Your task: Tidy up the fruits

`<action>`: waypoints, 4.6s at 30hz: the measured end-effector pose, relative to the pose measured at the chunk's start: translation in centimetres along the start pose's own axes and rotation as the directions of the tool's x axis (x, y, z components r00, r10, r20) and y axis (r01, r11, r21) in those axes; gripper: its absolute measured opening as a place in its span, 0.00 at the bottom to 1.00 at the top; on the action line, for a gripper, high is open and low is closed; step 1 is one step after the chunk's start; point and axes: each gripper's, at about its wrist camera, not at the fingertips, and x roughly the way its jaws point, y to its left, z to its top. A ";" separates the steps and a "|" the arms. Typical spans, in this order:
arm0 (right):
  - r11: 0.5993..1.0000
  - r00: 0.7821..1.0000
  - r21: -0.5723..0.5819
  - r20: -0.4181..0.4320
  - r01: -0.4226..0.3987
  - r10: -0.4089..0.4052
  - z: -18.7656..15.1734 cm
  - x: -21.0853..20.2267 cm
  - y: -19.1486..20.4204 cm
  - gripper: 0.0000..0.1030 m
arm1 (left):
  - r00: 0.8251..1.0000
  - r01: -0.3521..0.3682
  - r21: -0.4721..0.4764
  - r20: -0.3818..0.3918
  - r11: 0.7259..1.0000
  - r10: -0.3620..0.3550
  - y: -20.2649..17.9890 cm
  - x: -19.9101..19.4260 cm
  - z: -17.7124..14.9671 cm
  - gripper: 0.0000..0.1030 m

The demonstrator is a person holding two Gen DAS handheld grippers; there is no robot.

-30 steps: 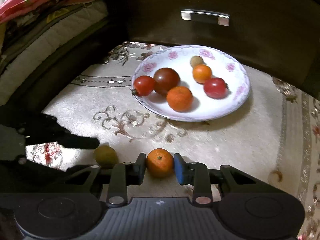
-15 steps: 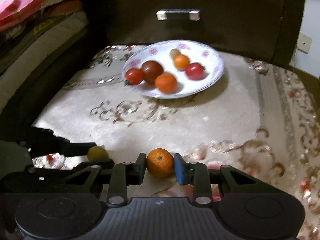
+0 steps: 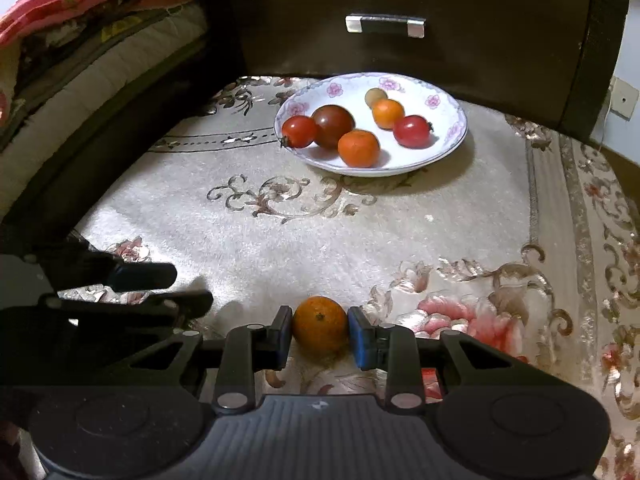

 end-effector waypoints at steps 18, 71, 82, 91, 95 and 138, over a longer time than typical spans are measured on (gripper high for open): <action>0.998 0.999 0.061 0.036 -0.029 0.027 0.8 -1.2 -1.3 0.26 | 0.999 0.014 0.005 0.047 1.000 -0.014 -0.4 -1.1 2.3 0.27; 0.992 0.989 0.122 0.145 -0.044 0.026 7.3 0.5 -2.5 0.28 | 0.972 0.129 0.027 0.192 0.991 -0.132 3.1 0.8 9.1 0.13; 0.996 0.989 0.087 0.146 -0.037 0.024 9.1 3.0 -3.1 0.28 | 0.964 0.216 0.034 0.153 0.976 -0.218 4.7 3.1 9.6 0.15; 0.995 0.987 0.072 0.154 -0.065 0.054 8.3 1.2 -3.1 0.28 | 0.968 0.245 0.078 -0.080 0.966 -0.239 5.1 -0.6 1.9 0.19; 0.998 0.989 0.037 0.142 -0.057 0.051 7.7 0.5 -1.9 0.28 | 0.973 0.227 0.176 -0.088 0.958 -0.215 2.6 -0.6 -0.3 0.30; 0.996 0.989 0.081 0.150 -0.026 0.013 11.8 4.3 -7.9 0.42 | 0.965 0.219 -0.012 0.151 0.976 -0.214 3.4 6.7 14.4 0.33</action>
